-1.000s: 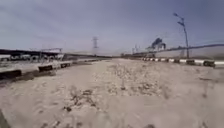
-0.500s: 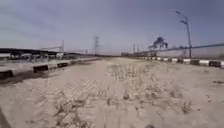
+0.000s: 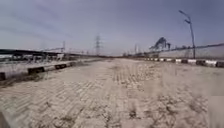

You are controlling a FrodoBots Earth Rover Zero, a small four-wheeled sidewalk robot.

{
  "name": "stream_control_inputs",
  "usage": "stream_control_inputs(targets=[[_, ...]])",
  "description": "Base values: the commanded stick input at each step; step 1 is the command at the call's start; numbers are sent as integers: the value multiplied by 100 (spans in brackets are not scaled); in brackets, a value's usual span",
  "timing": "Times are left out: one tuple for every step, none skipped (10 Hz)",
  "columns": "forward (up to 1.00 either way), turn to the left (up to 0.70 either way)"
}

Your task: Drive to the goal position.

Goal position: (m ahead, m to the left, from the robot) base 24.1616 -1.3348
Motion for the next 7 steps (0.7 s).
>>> stream_control_inputs(targets=[[100,0],[100,0],[100,0],[100,0],[100,0],[100,0],[100,0]])
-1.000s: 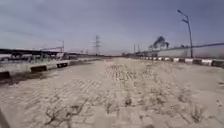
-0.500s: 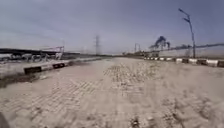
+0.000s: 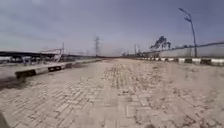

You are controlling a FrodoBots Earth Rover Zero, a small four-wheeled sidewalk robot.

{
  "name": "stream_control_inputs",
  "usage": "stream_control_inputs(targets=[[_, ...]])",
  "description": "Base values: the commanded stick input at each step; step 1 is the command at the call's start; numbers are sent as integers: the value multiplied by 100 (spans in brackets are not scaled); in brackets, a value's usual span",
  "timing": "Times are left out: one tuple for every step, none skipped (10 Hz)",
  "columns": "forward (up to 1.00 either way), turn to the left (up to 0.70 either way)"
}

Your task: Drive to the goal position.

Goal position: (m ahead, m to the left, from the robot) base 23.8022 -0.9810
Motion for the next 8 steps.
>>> stream_control_inputs(targets=[[100,0],[100,0],[100,0],[100,0],[100,0],[100,0],[100,0],[100,0]])
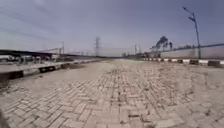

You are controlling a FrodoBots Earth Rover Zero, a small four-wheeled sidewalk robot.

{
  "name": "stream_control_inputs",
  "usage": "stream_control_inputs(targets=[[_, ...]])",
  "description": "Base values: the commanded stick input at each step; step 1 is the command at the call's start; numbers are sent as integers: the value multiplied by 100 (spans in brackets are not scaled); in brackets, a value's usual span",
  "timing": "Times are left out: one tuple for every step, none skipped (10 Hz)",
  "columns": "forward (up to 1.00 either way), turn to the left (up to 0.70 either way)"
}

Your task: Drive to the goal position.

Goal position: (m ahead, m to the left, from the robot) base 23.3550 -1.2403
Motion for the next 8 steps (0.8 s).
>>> stream_control_inputs(targets=[[100,0],[100,0],[100,0],[100,0],[100,0],[100,0],[100,0],[100,0]])
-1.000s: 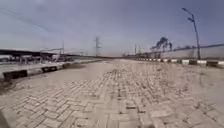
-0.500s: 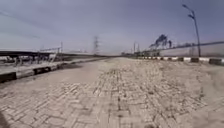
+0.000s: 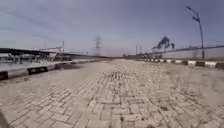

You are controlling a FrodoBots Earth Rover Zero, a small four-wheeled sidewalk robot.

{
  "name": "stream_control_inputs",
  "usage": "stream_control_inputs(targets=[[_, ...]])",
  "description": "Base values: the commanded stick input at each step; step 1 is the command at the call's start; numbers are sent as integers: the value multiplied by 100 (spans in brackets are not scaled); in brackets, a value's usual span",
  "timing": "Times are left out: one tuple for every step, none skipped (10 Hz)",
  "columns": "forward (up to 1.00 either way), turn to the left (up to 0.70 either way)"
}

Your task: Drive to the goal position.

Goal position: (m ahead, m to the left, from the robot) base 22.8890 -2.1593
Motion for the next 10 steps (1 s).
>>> stream_control_inputs(targets=[[100,0],[100,0],[100,0],[100,0],[100,0],[100,0],[100,0],[100,0],[100,0],[100,0]])
